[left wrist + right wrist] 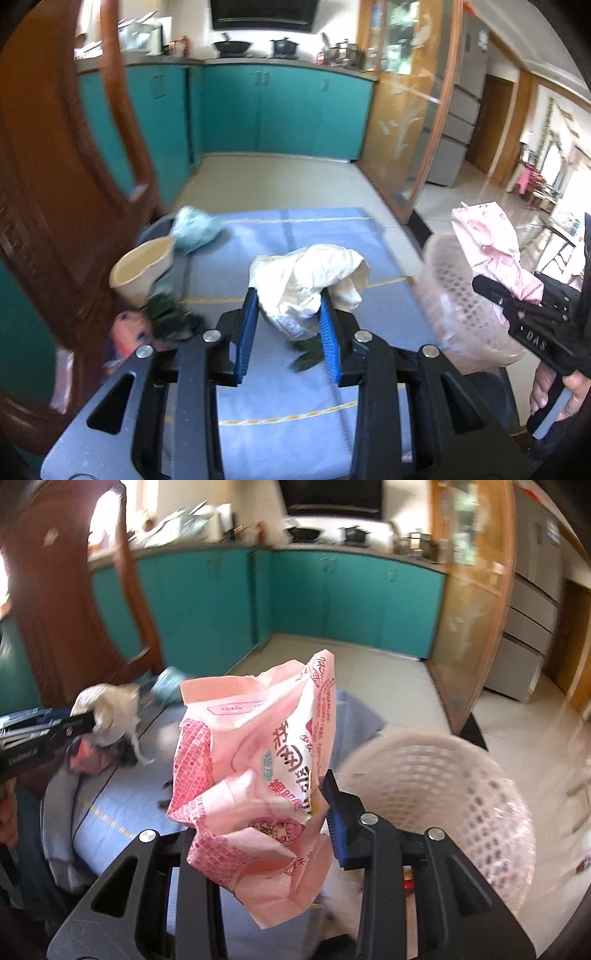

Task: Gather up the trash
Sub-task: 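Drop the white cloth into the basket with the left gripper while the right drops the pink bag, then reach the right gripper to the blue face mask and grasp it, then lift the face mask with the right gripper while the left grasps the white bag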

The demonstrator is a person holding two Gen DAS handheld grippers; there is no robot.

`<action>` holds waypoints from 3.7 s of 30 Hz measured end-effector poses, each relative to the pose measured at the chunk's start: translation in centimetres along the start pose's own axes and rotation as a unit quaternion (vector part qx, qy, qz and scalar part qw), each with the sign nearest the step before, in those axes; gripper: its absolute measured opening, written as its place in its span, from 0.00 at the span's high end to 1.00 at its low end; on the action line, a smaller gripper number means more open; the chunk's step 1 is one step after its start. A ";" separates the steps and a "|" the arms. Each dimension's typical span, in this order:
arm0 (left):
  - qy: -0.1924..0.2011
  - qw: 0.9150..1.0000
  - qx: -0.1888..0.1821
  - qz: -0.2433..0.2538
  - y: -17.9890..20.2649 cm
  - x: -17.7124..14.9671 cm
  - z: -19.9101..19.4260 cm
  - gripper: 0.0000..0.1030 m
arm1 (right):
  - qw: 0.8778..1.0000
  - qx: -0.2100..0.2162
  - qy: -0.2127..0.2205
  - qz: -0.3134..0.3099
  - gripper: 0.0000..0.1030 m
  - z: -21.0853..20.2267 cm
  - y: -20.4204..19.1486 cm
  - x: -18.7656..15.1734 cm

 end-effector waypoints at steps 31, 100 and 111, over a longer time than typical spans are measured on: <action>-0.050 0.988 -0.110 0.097 18.0 -1.6 6.7 0.27 | 0.984 -0.099 -0.031 0.143 0.41 -3.4 14.1 -7.3; -0.118 0.993 -0.005 -0.011 -1.9 -0.9 14.6 0.20 | 0.988 0.088 -0.125 0.016 0.34 5.3 -5.4 -3.5; -0.084 0.996 -0.017 -0.040 -4.0 -1.9 10.5 0.67 | 0.986 0.065 -0.150 -0.009 0.33 6.8 -6.3 -5.0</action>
Point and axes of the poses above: each gripper's, at about its wrist camera, not at the fingertips, and z roughly the way its jaws point, y to its right, x to its top, the point moved 5 cm from there along z, roughly the way its jaws point, and after that the axes turned 5 degrees about -z, right-handed, at the moved point
